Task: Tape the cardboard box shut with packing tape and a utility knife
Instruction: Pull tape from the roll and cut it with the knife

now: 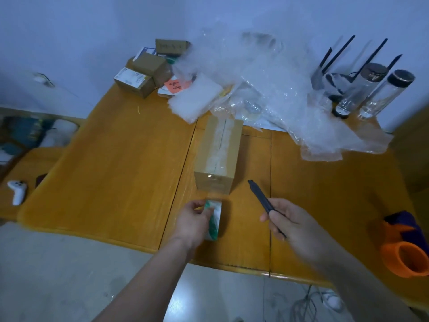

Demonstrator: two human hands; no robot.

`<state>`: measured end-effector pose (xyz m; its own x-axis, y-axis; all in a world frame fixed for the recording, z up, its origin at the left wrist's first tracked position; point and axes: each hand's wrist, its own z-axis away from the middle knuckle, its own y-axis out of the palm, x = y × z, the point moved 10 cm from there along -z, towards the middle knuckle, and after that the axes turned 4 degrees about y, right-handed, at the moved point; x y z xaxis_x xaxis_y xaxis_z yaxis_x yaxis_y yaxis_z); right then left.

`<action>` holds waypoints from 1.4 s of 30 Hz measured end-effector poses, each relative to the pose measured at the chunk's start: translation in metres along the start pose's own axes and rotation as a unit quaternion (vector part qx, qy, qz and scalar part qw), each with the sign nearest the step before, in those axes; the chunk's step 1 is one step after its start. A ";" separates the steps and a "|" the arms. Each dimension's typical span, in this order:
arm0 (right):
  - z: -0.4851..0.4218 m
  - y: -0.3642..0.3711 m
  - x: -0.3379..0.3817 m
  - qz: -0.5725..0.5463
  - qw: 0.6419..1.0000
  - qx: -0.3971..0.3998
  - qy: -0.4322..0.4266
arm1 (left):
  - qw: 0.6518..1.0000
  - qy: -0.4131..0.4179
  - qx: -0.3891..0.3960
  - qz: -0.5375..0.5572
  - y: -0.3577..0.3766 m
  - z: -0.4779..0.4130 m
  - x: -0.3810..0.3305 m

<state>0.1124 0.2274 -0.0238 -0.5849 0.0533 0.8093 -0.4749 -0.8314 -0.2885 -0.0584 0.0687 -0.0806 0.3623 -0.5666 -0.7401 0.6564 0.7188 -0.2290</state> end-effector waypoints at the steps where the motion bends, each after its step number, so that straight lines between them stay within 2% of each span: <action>1: -0.001 0.002 0.002 0.009 1.000 0.000 -0.004 | 1.000 -0.005 -0.002 0.004 0.000 -0.001 0.001; 8: -0.003 -0.001 0.013 0.115 0.991 -0.060 -0.018 | 0.999 -0.017 -0.002 0.038 0.000 -0.006 0.011; 12: -0.009 0.005 0.028 0.213 0.974 -0.063 -0.050 | 0.999 -0.020 -0.003 0.050 -0.001 -0.008 0.015; 16: -0.018 0.016 0.072 0.380 0.911 -0.064 -0.149 | 0.998 -0.021 0.005 0.057 0.001 -0.008 0.016; 21: -0.039 0.030 0.120 0.498 0.837 -0.077 -0.213 | 0.998 -0.039 0.020 0.053 0.004 -0.010 0.015; 26: -0.059 0.043 0.132 0.564 0.797 -0.051 -0.209 | 0.995 -0.063 0.044 0.064 0.009 -0.013 0.018; 34: -0.064 0.053 0.124 0.597 0.773 -0.017 -0.212 | 0.993 -0.059 0.057 0.085 0.014 -0.017 0.016; 37: -0.066 0.054 0.120 0.601 0.771 -0.006 -0.211 | 0.997 -0.043 0.040 0.053 0.011 -0.020 0.016; 40: -0.068 0.058 0.115 0.630 0.745 0.009 -0.218 | 0.997 -0.039 0.038 0.048 0.011 -0.020 0.016; 42: -0.068 0.060 0.114 0.624 0.750 0.011 -0.219 | 0.997 -0.040 0.040 0.048 0.011 -0.019 0.016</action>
<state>-0.0276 0.2212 0.0164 -0.2901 -0.9570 0.0078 0.2774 -0.0919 -0.9564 -0.0574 0.0753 -0.1072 0.4753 -0.5294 -0.7027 0.6661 0.7384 -0.1057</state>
